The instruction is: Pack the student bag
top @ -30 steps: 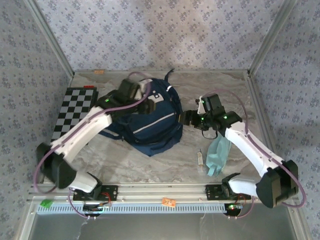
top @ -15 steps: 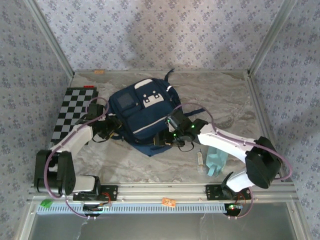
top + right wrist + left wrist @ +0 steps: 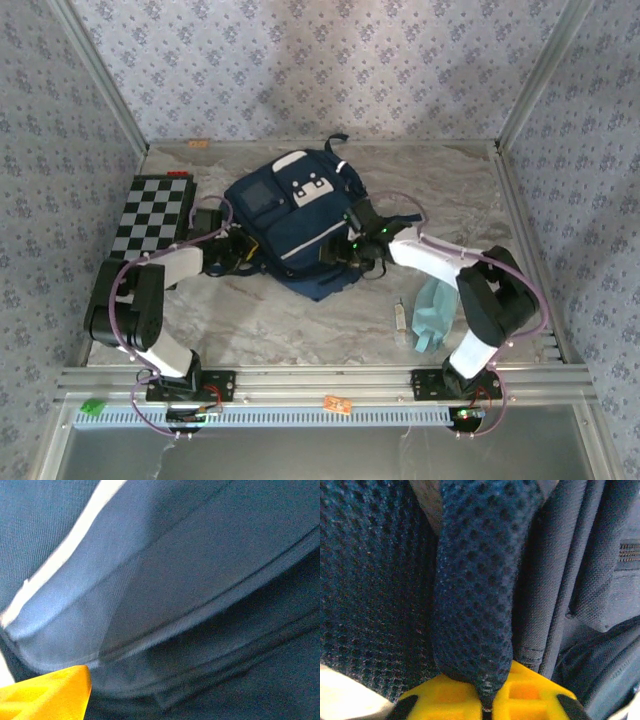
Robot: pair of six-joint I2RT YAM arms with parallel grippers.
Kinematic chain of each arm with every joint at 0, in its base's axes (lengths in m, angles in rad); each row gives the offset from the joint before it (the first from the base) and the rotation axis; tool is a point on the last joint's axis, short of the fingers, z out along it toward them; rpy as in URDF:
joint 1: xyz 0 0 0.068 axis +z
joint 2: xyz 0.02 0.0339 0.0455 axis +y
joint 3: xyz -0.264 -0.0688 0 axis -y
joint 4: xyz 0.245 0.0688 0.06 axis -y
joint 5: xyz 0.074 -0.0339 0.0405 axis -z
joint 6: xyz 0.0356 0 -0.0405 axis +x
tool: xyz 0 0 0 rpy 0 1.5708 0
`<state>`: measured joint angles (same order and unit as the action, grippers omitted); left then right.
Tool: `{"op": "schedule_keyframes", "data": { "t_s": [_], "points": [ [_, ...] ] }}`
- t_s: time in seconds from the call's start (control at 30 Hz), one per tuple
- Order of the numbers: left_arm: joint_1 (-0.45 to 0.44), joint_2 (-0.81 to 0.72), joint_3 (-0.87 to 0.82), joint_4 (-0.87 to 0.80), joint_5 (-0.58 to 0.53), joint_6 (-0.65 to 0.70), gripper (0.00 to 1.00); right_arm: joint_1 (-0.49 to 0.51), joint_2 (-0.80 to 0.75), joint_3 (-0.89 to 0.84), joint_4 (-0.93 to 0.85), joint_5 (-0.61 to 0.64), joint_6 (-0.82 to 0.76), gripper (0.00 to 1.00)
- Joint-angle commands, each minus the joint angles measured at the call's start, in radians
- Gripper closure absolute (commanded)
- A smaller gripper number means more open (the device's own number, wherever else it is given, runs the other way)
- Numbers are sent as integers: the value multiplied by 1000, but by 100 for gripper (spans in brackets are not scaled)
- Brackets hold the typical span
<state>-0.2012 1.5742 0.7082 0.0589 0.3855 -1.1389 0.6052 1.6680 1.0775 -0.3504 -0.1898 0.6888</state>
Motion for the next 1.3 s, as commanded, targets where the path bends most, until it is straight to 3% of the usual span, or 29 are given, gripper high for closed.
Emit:
{"op": "schedule_keyframes", "data": {
  "t_s": [0.0, 0.1, 0.2, 0.43, 0.6, 0.7, 0.87, 1.27],
  "points": [
    [-63, 44, -10, 51, 2, -129, 100, -105, 43, 97, -6, 94, -135, 22],
    [-130, 39, 32, 80, -29, -219, 100, -167, 43, 181, -97, 106, -188, 20],
    [-186, 17, 77, 43, -77, -275, 100, -142, -20, 213, -223, 171, -222, 16],
    [-293, -49, 132, -2, -140, -381, 100, 68, -150, 203, -477, 368, -151, 13],
    [-354, -75, 144, 13, -160, -454, 100, 272, -109, 247, -516, 427, 5, 23],
    [-387, -91, 163, -11, -168, -465, 100, 321, -45, 273, -486, 421, 67, 24],
    [-407, -110, 149, 23, -164, -498, 100, 312, 44, 307, -415, 440, 75, 22],
    [-435, -196, 135, -27, -200, -482, 100, 300, 222, 472, -559, 635, 119, 17]
  ]
}}
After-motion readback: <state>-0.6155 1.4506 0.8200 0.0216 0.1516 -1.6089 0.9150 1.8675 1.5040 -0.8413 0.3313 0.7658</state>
